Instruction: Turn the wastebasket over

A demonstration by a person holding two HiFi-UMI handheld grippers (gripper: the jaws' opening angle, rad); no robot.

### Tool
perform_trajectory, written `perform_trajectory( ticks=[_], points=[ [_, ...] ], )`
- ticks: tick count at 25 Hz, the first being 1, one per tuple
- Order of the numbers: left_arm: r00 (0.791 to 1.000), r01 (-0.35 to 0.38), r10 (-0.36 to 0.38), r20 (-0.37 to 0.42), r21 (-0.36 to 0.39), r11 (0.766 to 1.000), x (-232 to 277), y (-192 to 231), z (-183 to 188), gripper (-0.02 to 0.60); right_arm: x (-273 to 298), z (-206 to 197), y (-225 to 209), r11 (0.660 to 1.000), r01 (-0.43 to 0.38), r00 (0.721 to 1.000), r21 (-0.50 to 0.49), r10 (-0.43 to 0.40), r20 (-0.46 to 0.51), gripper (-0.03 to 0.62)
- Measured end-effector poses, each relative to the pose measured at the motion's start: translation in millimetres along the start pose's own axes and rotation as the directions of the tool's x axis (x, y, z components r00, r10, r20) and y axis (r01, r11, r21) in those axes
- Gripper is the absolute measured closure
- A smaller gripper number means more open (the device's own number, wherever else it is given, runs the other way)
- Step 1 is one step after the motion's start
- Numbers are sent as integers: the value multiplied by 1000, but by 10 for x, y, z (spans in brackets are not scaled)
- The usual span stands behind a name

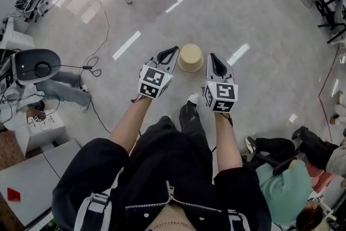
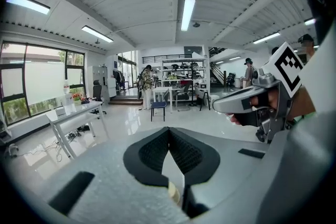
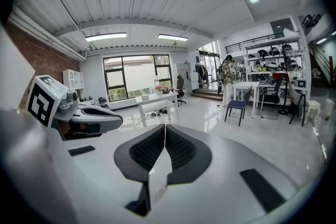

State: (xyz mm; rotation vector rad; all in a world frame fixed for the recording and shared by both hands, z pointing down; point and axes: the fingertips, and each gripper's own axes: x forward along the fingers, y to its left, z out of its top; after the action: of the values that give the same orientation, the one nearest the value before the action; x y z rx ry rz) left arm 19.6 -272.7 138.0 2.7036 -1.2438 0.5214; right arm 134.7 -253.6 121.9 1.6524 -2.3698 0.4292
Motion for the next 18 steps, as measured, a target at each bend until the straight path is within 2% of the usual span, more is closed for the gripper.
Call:
perform_trajectory(
  ticks=[2, 5, 9, 18],
  points=[
    [1000, -18, 18, -9, -7, 1000, 44, 53, -8, 577, 91, -13, -45, 1000, -18, 1000, -14, 18, -3, 582],
    [999, -35, 36, -33, 20, 999, 94, 98, -55, 577, 200, -21, -101, 999, -37, 999, -20, 37, -4, 582],
    [998, -47, 47, -41, 5, 999, 152, 174, -85, 577, 321, -36, -141, 998, -56, 998, -12, 56, -16, 582],
    [999, -15, 14, -29, -22, 1000, 446, 520, -186, 576, 719, -156, -154, 999, -45, 997, -19, 44, -69, 582]
  ],
)
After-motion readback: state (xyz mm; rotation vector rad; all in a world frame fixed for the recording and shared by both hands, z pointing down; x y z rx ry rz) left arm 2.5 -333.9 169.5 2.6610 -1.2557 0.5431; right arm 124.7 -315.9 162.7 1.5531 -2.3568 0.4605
